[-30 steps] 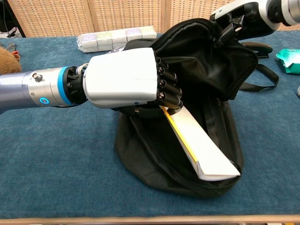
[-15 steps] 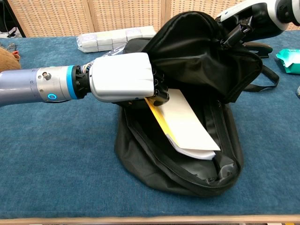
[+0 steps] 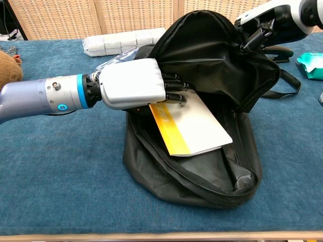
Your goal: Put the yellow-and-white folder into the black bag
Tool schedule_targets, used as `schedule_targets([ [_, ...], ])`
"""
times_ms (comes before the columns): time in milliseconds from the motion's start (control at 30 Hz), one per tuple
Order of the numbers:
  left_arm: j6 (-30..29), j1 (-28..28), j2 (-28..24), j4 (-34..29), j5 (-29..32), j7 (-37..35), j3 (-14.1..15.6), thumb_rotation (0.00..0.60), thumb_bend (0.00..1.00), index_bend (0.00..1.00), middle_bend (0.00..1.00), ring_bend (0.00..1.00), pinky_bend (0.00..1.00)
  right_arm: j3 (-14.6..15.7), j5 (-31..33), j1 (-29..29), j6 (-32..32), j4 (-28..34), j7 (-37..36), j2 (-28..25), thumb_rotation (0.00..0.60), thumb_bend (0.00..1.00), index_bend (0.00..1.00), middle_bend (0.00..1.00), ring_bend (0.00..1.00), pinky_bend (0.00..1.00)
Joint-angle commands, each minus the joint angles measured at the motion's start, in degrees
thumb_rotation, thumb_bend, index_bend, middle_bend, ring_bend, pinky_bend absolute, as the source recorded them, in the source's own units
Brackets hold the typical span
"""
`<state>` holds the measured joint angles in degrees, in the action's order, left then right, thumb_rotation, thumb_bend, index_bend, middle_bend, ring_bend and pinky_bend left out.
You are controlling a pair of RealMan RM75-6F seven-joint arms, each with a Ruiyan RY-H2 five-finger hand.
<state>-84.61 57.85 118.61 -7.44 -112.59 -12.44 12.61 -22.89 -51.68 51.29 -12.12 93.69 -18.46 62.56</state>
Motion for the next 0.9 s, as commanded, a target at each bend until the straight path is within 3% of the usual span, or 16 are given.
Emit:
schedule_targets([
  [33, -0.84, -0.54, -0.41, -0.23, 0.22, -0.57, 0.39, 0.600, 0.10, 0.12, 0.07, 0.21, 0.68, 0.23, -0.39, 0.07, -0.21, -0.09, -0.22, 0.11, 0.600, 0.81, 0.57, 0.53, 0.43, 0.57],
  [333, -8.62, -4.15, -3.17, -1.69, 0.74, -4.81, 1.44, 0.600, 0.00, 0.02, 0.03, 0.20, 0.68, 1.65, -1.31, 0.37, -2.99, -0.36, -0.11, 0.31, 0.600, 0.81, 0.57, 0.53, 0.43, 0.57],
  [633, -24.06, -11.59, -9.37, -4.39, 2.20, -13.13, 1.30, 0.600, 0.00, 0.04, 0.03, 0.20, 0.68, 4.96, -0.14, 1.12, -8.99, 0.29, 2.52, 0.14, 0.600, 0.81, 0.57, 0.53, 0.43, 0.57],
  [767, -29.66, -15.31, -12.59, -5.35, 3.20, -15.54, 0.94, 0.600, 0.00, 0.12, 0.08, 0.23, 0.68, 7.70, 2.00, 1.88, -12.68, 0.36, 5.32, 0.91, 0.600, 0.80, 0.54, 0.50, 0.38, 0.49],
  [800, -30.55, -16.08, -13.21, -5.71, 3.57, -16.20, 0.73, 0.600, 0.00, 0.16, 0.11, 0.26, 0.68, 8.18, 2.43, 1.93, -13.48, 0.51, 5.84, 1.12, 0.600, 0.74, 0.50, 0.45, 0.33, 0.43],
  [900, -33.48, -18.23, -14.96, -6.72, 5.05, -18.80, -0.35, 0.600, 0.00, 0.21, 0.15, 0.29, 0.68, 9.26, 3.32, 1.81, -15.39, 1.71, 6.90, 1.52, 0.600, 0.36, 0.24, 0.18, 0.10, 0.22],
])
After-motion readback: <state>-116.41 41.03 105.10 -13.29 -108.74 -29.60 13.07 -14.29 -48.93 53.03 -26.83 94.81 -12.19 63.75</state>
